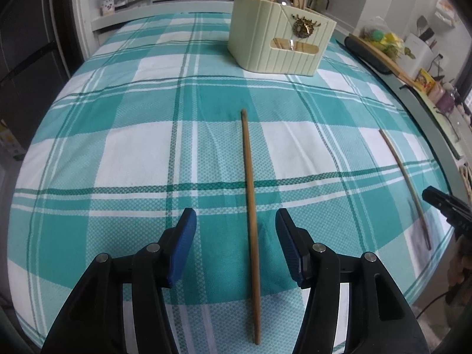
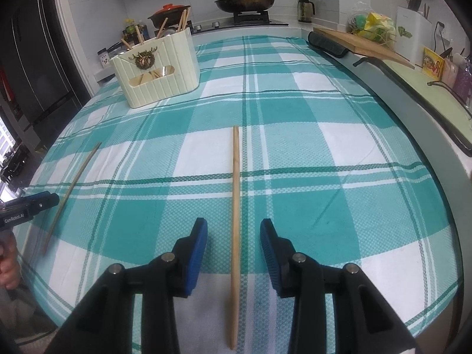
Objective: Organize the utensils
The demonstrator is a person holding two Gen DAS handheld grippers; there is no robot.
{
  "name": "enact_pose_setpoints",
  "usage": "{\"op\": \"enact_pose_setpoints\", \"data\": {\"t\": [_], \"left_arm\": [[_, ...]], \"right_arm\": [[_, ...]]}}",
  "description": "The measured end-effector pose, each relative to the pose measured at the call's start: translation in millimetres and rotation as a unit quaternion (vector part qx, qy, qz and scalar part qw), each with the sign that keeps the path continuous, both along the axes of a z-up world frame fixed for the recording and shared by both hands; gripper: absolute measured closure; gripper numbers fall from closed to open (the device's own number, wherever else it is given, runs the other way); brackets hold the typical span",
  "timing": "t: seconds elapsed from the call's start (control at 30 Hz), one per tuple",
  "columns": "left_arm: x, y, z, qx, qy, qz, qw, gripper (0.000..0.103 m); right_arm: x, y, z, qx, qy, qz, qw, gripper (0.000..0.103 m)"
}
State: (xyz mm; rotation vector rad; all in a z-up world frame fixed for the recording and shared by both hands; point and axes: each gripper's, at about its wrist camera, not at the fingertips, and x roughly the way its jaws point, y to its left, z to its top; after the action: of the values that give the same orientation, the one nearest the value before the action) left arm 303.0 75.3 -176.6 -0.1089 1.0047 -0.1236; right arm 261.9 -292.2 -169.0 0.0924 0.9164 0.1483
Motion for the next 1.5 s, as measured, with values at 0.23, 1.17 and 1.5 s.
{"op": "enact_pose_setpoints", "data": {"t": [0.23, 1.17, 1.5], "left_arm": [[27.9, -3.1, 5.5, 0.022, 0.014, -0.038, 0.9989, 0.045], [113.6, -30.6, -12.6, 0.078, 0.061, -0.053, 0.9937, 0.097], [82.8, -22.5, 57.4, 0.032, -0.021, -0.04, 0.9985, 0.099]], "right_arm": [[20.1, -6.1, 9.5, 0.022, 0.024, 0.021, 0.999, 0.065], [150.3, 40.7, -13.8, -0.092, 0.09, 0.094, 0.987, 0.095], [130.5, 20.8, 30.7, -0.005, 0.036, 0.076, 0.996, 0.096]]}}
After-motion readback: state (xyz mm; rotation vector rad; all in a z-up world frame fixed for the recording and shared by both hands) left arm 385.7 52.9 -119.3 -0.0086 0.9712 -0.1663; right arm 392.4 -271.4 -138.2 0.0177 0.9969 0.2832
